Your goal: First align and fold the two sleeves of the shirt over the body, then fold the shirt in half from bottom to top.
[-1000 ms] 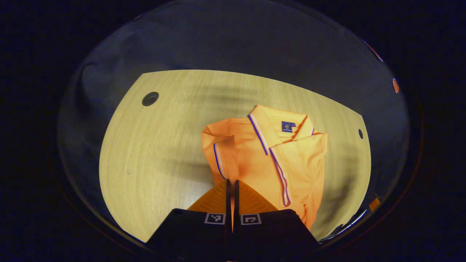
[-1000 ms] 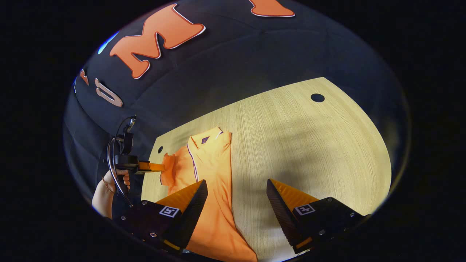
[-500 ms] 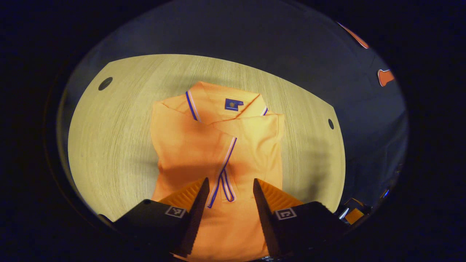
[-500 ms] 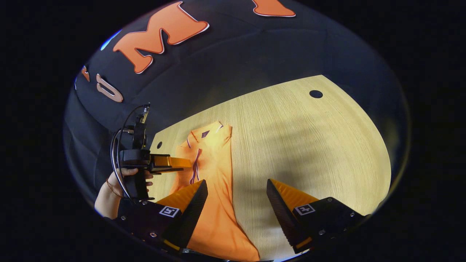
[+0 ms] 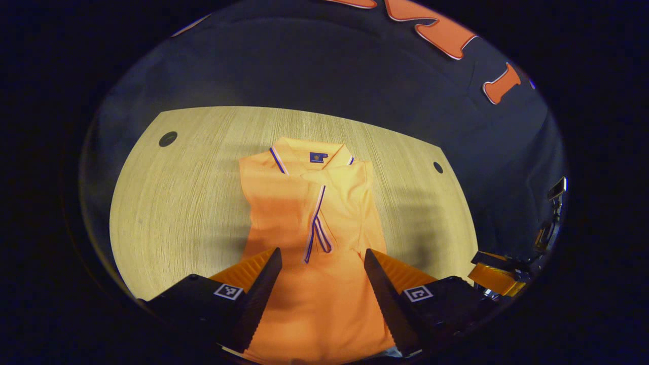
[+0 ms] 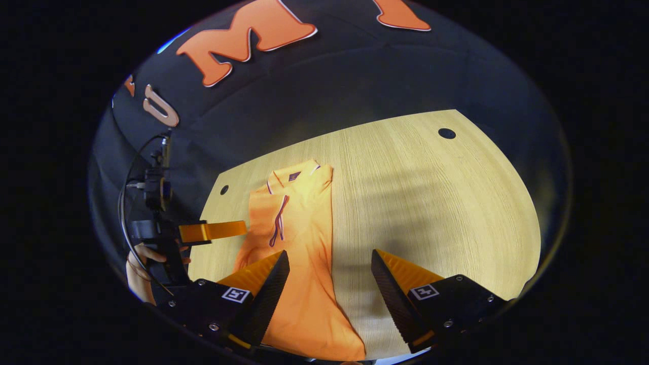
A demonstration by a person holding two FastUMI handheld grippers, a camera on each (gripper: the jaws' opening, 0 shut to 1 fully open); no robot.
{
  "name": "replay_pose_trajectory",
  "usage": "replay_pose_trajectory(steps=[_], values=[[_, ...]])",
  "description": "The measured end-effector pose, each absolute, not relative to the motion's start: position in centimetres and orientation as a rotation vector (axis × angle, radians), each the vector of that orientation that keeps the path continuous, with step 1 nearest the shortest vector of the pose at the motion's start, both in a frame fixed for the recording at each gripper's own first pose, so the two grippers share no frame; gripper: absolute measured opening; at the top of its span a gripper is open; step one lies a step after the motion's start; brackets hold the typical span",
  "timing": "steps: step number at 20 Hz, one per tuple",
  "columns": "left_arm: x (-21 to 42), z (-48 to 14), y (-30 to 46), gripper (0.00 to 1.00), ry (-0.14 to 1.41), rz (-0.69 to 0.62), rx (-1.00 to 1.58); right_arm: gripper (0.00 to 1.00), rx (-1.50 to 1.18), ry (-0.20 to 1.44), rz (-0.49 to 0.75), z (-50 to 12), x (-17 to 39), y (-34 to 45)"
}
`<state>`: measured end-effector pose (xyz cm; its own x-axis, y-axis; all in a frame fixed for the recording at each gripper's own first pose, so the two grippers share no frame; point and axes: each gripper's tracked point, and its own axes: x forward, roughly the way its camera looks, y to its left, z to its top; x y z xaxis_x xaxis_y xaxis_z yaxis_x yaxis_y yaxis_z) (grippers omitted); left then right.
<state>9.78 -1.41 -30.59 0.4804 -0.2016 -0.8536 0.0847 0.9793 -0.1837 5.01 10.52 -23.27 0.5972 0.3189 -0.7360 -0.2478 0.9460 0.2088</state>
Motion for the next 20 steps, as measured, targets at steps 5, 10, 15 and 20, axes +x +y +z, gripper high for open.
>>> replay_pose_trajectory(steps=[5,10,15,20], values=[[1.5,-29.9,1.8,0.99,1.058,-0.164,-0.147,0.99,-0.022,0.895,0.348,-23.9,0.2,12.1],[-6.9,-31.6,5.7,0.99,1.079,-0.098,-0.076,0.99,-0.120,1.011,0.344,-27.8,-6.5,12.8],[-14.1,-35.9,6.5,0.99,1.186,-0.052,-0.064,0.99,-0.218,1.199,0.337,-34.4,-13.9,13.0],[-18.5,-38.9,5.9,0.99,1.283,-0.039,-0.005,0.99,-0.300,1.281,0.264,-37.9,-16.5,11.1]])
